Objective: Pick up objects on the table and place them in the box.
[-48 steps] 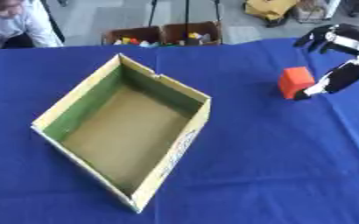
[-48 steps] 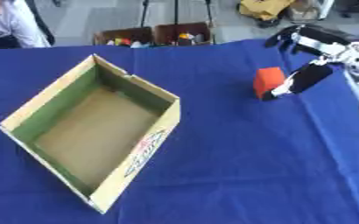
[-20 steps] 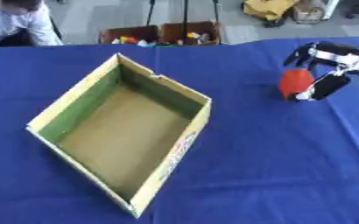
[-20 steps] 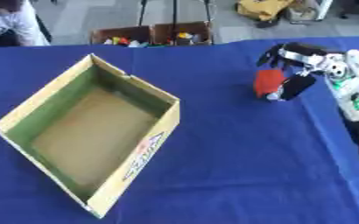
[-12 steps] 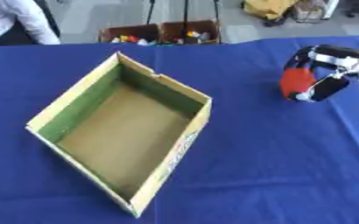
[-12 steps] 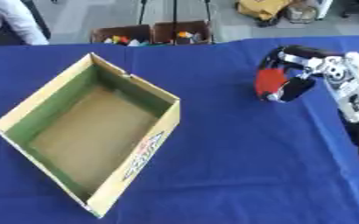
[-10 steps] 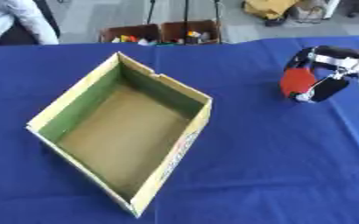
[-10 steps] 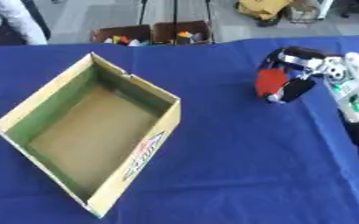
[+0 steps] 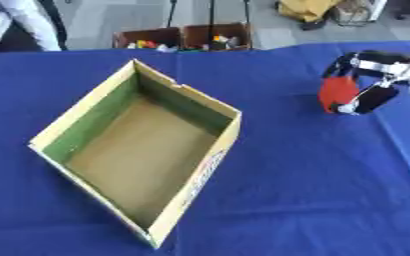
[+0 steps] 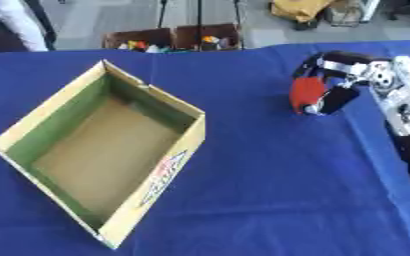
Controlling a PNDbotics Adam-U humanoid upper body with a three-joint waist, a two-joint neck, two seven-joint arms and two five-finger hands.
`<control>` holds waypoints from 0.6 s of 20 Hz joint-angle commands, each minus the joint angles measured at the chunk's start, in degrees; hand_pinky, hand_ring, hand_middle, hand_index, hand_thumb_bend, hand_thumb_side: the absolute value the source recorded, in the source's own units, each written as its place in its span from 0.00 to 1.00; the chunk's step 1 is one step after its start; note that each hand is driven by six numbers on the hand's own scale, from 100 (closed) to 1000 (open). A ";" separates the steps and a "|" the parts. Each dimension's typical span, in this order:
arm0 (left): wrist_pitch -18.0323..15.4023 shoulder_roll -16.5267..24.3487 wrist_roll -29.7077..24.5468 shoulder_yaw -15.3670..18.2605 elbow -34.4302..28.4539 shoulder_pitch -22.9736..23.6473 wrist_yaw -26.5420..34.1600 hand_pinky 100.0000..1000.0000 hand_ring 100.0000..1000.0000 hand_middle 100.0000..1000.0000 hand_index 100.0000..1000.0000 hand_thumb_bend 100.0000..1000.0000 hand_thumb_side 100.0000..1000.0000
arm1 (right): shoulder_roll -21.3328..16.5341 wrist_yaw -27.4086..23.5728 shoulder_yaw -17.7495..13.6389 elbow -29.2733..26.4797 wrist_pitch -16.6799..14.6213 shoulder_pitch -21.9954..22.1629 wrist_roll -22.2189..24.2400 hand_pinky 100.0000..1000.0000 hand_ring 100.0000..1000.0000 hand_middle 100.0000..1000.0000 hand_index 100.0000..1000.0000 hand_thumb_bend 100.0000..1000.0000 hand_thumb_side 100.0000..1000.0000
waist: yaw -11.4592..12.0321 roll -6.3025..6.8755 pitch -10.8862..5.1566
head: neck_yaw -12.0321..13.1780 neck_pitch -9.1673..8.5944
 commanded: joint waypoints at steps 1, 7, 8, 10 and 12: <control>-0.03 0.45 -0.18 -0.05 -1.07 -0.41 -0.19 0.47 0.59 0.76 0.87 0.00 0.70 | -1.83 0.63 -0.82 -0.15 -0.14 -1.22 0.41 0.69 0.83 0.83 0.85 0.21 0.07 | 0.05 -0.93 -0.14 | -0.27 -0.79; 0.16 0.32 -0.40 -0.11 -1.07 -0.50 -0.21 0.47 0.59 0.76 0.87 0.00 0.70 | -1.96 1.15 -0.94 0.04 -0.37 -1.38 0.91 0.69 0.82 0.83 0.84 0.15 0.07 | -0.02 -0.93 -0.07 | -0.39 -0.73; 0.22 0.29 -0.43 -0.11 -1.07 -0.53 -0.21 0.47 0.59 0.76 0.87 0.00 0.70 | -1.97 1.24 -0.95 0.09 -0.38 -1.39 0.99 0.69 0.82 0.83 0.84 0.12 0.08 | -0.03 -0.93 -0.06 | -0.42 -0.75; 0.26 0.26 -0.46 -0.10 -1.07 -0.54 -0.22 0.47 0.59 0.76 0.87 0.00 0.69 | -2.06 1.54 -0.98 0.26 -0.35 -1.40 1.14 0.69 0.82 0.83 0.84 0.07 0.09 | -0.03 -0.93 -0.03 | -0.49 -0.74; 0.26 0.25 -0.49 -0.11 -1.07 -0.53 -0.21 0.47 0.59 0.76 0.87 0.00 0.69 | -2.06 1.85 -1.03 0.52 -0.28 -1.46 1.28 0.69 0.82 0.83 0.84 0.04 0.09 | -0.02 -0.90 -0.02 | -0.56 -0.75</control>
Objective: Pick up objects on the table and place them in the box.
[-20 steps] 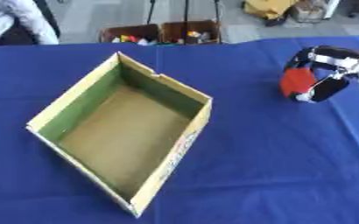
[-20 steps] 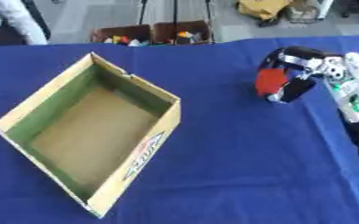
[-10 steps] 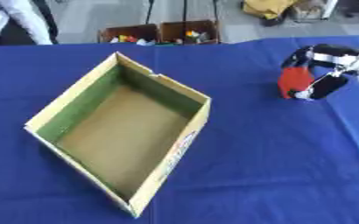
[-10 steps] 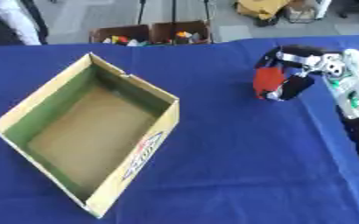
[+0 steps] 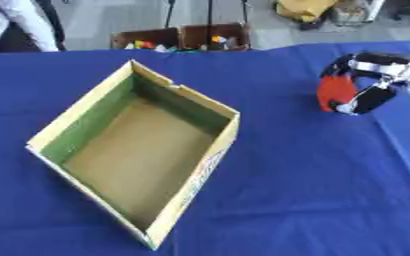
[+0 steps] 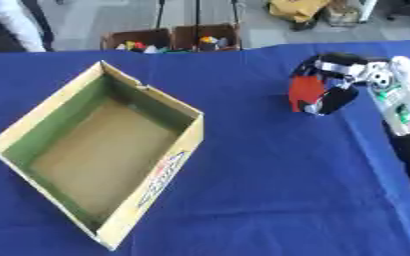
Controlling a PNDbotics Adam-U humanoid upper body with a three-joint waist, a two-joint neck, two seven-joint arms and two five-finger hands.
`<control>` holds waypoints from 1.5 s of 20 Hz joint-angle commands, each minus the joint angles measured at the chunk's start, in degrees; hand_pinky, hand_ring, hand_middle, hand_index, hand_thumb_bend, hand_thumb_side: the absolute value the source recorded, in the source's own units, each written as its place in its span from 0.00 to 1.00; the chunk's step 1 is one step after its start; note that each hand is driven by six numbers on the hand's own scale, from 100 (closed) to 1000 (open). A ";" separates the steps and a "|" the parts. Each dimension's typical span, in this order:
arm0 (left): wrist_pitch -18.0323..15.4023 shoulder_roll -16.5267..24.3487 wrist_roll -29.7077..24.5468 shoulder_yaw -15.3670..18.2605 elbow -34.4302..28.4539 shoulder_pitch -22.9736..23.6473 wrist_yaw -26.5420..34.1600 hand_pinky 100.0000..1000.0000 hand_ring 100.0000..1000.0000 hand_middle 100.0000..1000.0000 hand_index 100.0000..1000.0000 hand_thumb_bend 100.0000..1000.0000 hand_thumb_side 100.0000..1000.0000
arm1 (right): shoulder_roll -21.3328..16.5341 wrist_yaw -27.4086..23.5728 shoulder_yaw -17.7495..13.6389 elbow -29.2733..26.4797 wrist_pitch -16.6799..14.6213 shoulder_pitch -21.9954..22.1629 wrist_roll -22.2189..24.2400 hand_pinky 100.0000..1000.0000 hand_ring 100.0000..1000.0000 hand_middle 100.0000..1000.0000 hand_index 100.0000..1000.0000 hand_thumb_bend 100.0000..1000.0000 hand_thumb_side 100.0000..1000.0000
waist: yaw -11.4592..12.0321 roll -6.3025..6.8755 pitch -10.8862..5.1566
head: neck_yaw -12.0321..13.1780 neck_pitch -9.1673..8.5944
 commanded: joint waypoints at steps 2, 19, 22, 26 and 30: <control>0.00 0.55 -0.22 -0.12 -1.07 -0.26 -0.20 0.47 0.59 0.76 0.87 0.00 0.69 | -1.98 1.07 -0.71 0.22 -0.03 -1.09 0.49 0.68 0.81 0.81 0.83 0.02 0.10 | -0.02 -0.90 -0.15 | -0.21 -0.66; 0.38 0.76 -0.23 -0.15 -1.07 -0.40 0.02 0.47 0.59 0.76 0.87 0.00 0.69 | -2.77 -0.27 -0.68 -1.76 3.33 -0.16 -11.09 0.24 0.46 0.46 0.44 0.00 0.21 | 0.02 -1.02 -0.50 | -0.47 -0.84; 0.49 0.84 -0.21 -0.11 -1.07 -0.39 0.14 0.47 0.59 0.76 0.87 0.00 0.69 | -2.90 -1.14 -0.46 -2.16 3.55 0.01 -12.38 0.23 0.45 0.45 0.43 0.00 0.21 | -0.06 -1.06 -0.66 | -0.47 -0.80; 0.65 0.87 -0.27 -0.08 -1.07 -0.41 0.18 0.47 0.59 0.76 0.87 0.00 0.69 | -3.02 -1.77 -0.41 -2.78 3.64 0.27 -13.32 0.22 0.45 0.46 0.42 0.00 0.23 | -0.24 -1.06 -0.79 | -0.44 -0.81; 0.71 0.87 -0.30 -0.04 -1.07 -0.40 0.20 0.47 0.59 0.76 0.87 0.00 0.69 | -3.24 -1.77 -0.49 -3.31 3.92 0.58 -12.98 0.34 0.55 0.55 0.54 0.03 0.13 | -0.31 -1.09 -0.87 | -0.38 -0.76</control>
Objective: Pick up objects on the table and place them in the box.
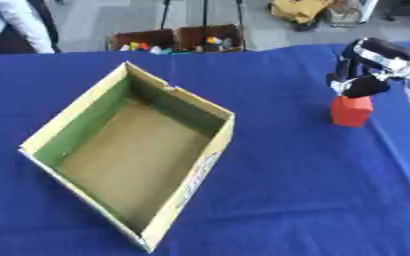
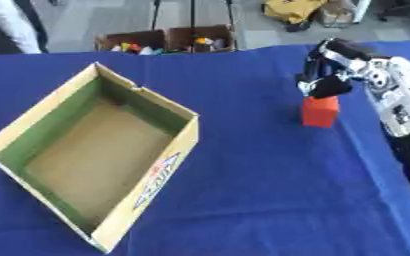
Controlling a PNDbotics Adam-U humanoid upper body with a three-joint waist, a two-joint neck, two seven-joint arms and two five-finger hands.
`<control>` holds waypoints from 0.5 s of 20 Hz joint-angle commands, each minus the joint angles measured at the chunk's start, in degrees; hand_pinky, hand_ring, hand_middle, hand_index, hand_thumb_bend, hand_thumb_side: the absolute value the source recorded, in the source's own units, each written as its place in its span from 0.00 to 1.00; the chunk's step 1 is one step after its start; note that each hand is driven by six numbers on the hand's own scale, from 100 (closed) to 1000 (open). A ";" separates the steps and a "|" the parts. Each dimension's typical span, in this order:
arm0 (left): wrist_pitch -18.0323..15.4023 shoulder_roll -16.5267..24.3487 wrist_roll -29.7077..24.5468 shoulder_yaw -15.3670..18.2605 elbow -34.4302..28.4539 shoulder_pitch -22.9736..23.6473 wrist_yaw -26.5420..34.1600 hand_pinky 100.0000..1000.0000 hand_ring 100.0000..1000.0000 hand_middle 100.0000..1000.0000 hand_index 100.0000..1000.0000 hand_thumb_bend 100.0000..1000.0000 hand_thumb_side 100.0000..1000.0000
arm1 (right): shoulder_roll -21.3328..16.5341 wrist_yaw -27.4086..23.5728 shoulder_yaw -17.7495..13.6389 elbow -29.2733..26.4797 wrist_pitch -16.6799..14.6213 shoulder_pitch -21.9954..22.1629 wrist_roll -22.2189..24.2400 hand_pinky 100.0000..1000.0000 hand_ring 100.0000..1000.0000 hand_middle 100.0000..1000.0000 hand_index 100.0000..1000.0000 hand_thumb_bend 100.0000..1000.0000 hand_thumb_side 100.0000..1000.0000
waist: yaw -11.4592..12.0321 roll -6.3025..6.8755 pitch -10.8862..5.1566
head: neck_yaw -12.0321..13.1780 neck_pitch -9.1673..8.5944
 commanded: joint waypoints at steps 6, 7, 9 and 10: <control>0.42 1.16 -0.10 0.34 -1.07 -0.15 0.09 0.47 0.59 0.76 0.87 0.00 0.69 | -3.39 0.74 -1.60 -4.69 -3.42 -0.13 8.68 0.62 0.79 0.78 0.81 0.49 0.07 | -0.49 -1.08 -1.25 | 0.23 -0.17; 0.47 1.20 -0.08 0.36 -1.07 -0.12 0.09 0.47 0.59 0.76 0.87 0.00 0.69 | -3.56 -0.10 -2.10 -5.19 -3.91 -0.13 10.20 0.63 0.80 0.79 0.82 0.58 0.07 | -0.57 -1.09 -1.35 | 0.30 -0.13; 0.56 1.33 0.01 0.42 -1.07 -0.02 0.13 0.47 0.59 0.76 0.87 0.00 0.69 | -3.97 -2.09 -3.11 -6.11 -4.42 -0.11 12.50 0.65 0.81 0.81 0.83 0.75 0.09 | -0.74 -1.13 -1.61 | 0.44 -0.10; 0.62 1.40 0.05 0.44 -1.07 0.00 0.16 0.47 0.59 0.76 0.87 0.00 0.69 | -4.18 -3.18 -3.62 -6.56 -4.43 -0.11 13.20 0.65 0.82 0.82 0.84 0.79 0.12 | -0.85 -1.16 -1.75 | 0.51 -0.11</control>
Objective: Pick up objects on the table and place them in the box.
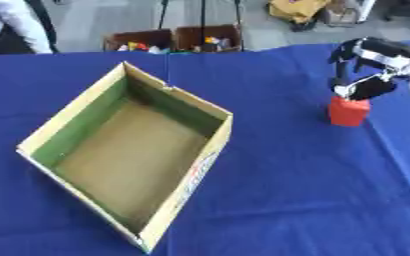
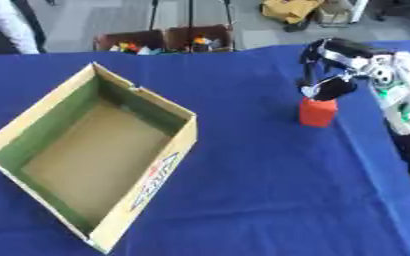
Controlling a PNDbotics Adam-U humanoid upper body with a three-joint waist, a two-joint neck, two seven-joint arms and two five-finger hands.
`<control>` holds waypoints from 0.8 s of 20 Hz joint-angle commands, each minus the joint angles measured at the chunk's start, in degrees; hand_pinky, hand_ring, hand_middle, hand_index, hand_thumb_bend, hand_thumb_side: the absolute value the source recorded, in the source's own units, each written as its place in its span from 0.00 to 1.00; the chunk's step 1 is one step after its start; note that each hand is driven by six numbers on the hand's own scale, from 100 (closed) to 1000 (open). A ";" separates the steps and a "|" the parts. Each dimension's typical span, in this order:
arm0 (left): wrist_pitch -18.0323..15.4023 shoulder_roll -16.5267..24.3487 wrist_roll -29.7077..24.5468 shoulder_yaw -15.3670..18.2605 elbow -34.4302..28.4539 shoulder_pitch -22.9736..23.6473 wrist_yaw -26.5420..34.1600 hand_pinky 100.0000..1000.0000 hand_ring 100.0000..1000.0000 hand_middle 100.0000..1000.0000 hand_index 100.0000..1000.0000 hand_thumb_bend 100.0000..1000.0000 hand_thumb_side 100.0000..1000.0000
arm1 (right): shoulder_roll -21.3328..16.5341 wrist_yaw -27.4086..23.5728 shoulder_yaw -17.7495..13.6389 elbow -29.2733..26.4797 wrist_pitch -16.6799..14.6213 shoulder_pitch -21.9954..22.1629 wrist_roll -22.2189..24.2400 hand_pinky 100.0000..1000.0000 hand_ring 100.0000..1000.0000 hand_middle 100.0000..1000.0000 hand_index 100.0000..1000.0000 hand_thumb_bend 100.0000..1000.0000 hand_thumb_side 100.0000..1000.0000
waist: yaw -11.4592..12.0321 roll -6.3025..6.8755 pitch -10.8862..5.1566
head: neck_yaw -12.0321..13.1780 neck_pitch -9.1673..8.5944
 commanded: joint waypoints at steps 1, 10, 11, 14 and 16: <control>0.29 1.45 0.08 0.44 -1.07 -0.01 0.18 0.47 0.59 0.76 0.87 0.00 0.69 | -3.01 -3.22 -2.16 -2.57 -0.42 -0.71 2.76 0.66 0.83 0.83 0.85 0.80 0.16 | -0.24 -1.19 -1.84 | 0.29 -0.15; 0.71 1.77 0.19 0.60 -1.07 0.07 0.26 0.47 0.59 0.76 0.87 0.00 0.69 | -5.63 -6.48 -3.42 -4.92 -0.85 1.31 5.37 0.67 0.84 0.85 0.88 0.87 0.21 | -0.95 -1.35 -2.38 | 0.68 -0.07; 0.70 1.77 0.17 0.59 -1.07 0.07 0.26 0.47 0.59 0.76 0.87 0.00 0.69 | -5.74 -6.43 -3.50 -4.98 -1.01 1.53 5.55 0.67 0.84 0.85 0.88 0.87 0.21 | -0.94 -1.33 -2.39 | 0.67 -0.09; 0.71 1.69 0.11 0.56 -1.07 0.12 0.24 0.47 0.59 0.76 0.87 0.00 0.69 | -5.85 -6.29 -3.71 -5.15 -1.17 1.84 5.47 0.67 0.84 0.84 0.88 0.87 0.21 | -0.86 -1.24 -2.38 | 0.62 -0.12; 0.66 1.65 0.01 0.52 -1.07 0.16 0.21 0.47 0.59 0.76 0.87 0.00 0.69 | -5.86 -6.23 -3.72 -5.23 -1.19 1.88 5.33 0.67 0.84 0.84 0.88 0.87 0.21 | -0.80 -1.20 -2.38 | 0.54 -0.12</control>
